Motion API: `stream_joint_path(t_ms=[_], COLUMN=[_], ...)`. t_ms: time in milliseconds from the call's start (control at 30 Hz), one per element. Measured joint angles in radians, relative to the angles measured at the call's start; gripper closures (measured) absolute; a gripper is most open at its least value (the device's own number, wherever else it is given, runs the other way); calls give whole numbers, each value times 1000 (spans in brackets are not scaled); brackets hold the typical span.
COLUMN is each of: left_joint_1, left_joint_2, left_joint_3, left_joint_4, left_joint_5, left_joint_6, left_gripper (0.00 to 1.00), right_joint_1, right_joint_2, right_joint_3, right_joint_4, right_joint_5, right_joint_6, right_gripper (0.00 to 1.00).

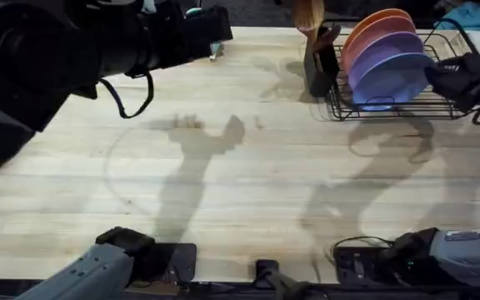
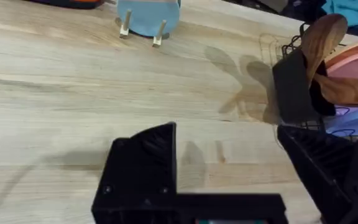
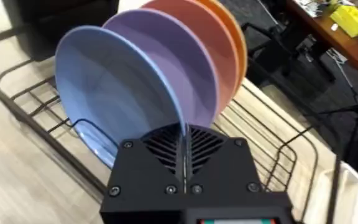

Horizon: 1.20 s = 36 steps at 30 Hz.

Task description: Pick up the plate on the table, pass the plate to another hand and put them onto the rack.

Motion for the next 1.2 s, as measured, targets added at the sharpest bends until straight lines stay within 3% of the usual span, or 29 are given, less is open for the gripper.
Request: stream_joint_path(t_ms=[133, 167, 200, 367, 400, 700, 967, 1200], left_joint_1=[0, 0, 0, 0, 0, 0, 0, 0], left_joint_2=[0, 0, 0, 0, 0, 0, 0, 0], left_joint_3=[0, 0, 0, 0, 0, 0, 0, 0], left_joint_4=[0, 0, 0, 0, 0, 0, 0, 0], left_joint_5=[0, 0, -1, -3, -3, -3, -8, -60], left_joint_6=[0, 0, 0, 0, 0, 0, 0, 0], left_gripper=[7, 7, 6, 6, 7, 7, 7, 7], right_joint_1=[-6, -6, -6, -4, -4, -4, 3, 62], right_joint_2=[37, 38, 38, 38, 37, 19, -184, -332], right_joint_3=[6, 6, 6, 6, 8, 9, 9, 9], right_joint_4=[-2, -4, -8, -9, -6, -12, -109, -163], right_joint_5=[0, 0, 0, -3, -7, -14, 29, 91], right_joint_6=[-46, -49, -54, -57, -57, -56, 8, 64], right_gripper=[959, 894, 810, 96, 25, 5, 5, 5])
